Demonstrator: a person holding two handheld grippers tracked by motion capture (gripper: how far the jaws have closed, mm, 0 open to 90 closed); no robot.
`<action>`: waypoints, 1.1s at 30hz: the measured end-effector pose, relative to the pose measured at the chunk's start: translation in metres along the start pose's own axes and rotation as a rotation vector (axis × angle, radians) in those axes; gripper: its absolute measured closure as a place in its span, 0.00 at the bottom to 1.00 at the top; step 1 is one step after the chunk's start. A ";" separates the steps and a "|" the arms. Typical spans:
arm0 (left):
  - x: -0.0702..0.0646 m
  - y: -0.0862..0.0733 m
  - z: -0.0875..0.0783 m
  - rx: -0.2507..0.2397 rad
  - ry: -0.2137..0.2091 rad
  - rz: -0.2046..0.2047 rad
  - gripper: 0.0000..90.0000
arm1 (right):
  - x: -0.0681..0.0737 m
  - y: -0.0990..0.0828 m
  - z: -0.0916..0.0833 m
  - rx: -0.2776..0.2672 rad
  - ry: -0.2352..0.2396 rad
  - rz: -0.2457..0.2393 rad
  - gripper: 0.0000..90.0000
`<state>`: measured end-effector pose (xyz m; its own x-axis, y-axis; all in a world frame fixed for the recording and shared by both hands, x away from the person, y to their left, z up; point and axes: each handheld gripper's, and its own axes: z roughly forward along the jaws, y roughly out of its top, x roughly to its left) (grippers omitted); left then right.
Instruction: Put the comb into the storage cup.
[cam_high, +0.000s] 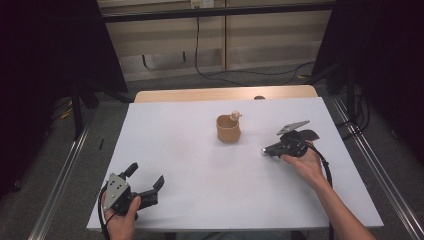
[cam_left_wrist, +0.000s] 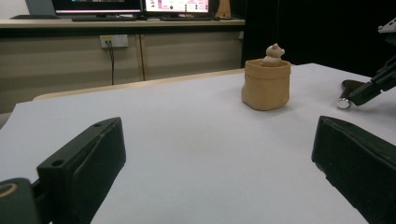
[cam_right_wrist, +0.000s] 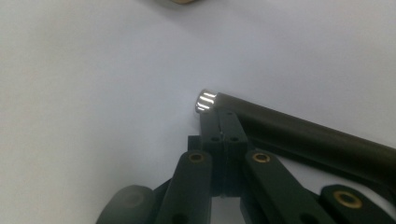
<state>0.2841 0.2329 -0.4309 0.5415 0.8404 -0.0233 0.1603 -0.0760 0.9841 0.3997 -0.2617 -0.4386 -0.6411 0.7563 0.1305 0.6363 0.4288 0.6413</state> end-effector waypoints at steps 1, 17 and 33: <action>0.000 0.000 0.000 0.000 -0.002 0.001 0.03 | 0.000 0.000 0.000 -0.001 0.001 0.000 1.00; 0.000 0.000 0.000 0.003 -0.001 0.001 0.03 | -0.002 0.005 0.007 0.006 0.002 -0.014 1.00; 0.000 0.000 0.001 -0.001 0.001 -0.006 0.03 | -0.010 0.012 0.013 0.018 -0.008 0.000 1.00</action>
<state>0.2849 0.2325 -0.4311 0.5397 0.8413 -0.0293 0.1628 -0.0702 0.9842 0.4191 -0.2581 -0.4420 -0.6378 0.7601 0.1243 0.6439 0.4377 0.6276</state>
